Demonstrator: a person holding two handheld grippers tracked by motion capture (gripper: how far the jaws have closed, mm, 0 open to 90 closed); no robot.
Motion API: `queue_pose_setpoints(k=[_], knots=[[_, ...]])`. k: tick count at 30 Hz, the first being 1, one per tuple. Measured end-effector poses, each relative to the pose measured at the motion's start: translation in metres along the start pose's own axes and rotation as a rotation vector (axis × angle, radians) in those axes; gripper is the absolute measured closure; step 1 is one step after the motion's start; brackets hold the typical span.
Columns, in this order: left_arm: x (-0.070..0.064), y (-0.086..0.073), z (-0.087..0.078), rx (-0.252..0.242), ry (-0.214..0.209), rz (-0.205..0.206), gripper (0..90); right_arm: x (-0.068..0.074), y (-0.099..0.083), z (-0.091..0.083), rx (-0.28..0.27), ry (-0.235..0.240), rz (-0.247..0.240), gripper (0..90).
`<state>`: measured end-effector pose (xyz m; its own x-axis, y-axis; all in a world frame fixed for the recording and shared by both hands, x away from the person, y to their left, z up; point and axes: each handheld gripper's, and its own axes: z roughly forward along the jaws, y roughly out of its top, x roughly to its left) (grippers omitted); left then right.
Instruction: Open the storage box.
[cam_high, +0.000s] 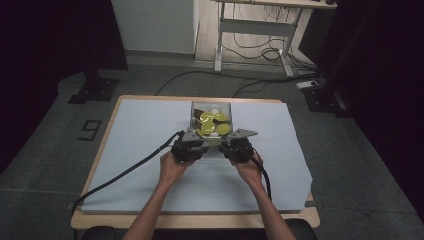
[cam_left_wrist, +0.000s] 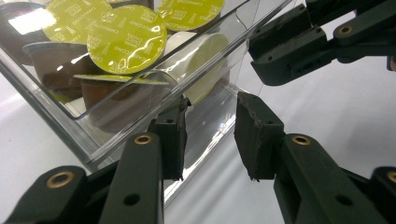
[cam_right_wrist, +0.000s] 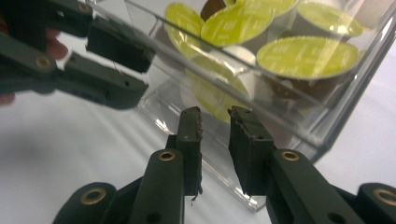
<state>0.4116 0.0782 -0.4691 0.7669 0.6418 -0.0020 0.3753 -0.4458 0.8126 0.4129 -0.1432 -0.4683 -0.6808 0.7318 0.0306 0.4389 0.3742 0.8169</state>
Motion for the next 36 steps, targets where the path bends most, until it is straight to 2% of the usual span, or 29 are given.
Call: queue_pose_setpoints(k=[8,13,14,17,18,20,29,36], knots=[[0.0,-0.001,0.002,-0.011,-0.006,-0.001,62.8,0.005,0.006,0.006,0.007,0.007,-0.022,71.2],[0.0,-0.001,0.002,-0.018,-0.004,-0.003,64.1,0.002,0.005,0.006,0.002,0.03,-0.001,71.5],[0.001,-0.002,0.002,-0.023,-0.008,-0.011,64.4,0.001,0.005,0.005,0.002,0.037,0.004,71.5],[0.005,-0.005,0.0,-0.052,-0.037,-0.069,67.1,0.0,0.005,0.005,-0.001,0.053,0.005,71.4],[0.006,-0.006,-0.001,-0.059,-0.042,-0.073,68.6,0.0,0.005,0.005,0.0,0.062,0.002,71.5],[0.004,-0.007,-0.002,-0.056,-0.033,-0.06,69.9,0.002,0.005,0.004,0.005,0.059,-0.009,71.4],[0.001,-0.006,-0.006,-0.043,-0.04,-0.053,70.9,0.005,0.005,0.0,0.02,0.064,-0.02,73.2],[-0.003,-0.007,-0.009,-0.036,-0.03,-0.032,71.6,0.006,0.002,-0.004,0.021,0.081,-0.017,74.5]])
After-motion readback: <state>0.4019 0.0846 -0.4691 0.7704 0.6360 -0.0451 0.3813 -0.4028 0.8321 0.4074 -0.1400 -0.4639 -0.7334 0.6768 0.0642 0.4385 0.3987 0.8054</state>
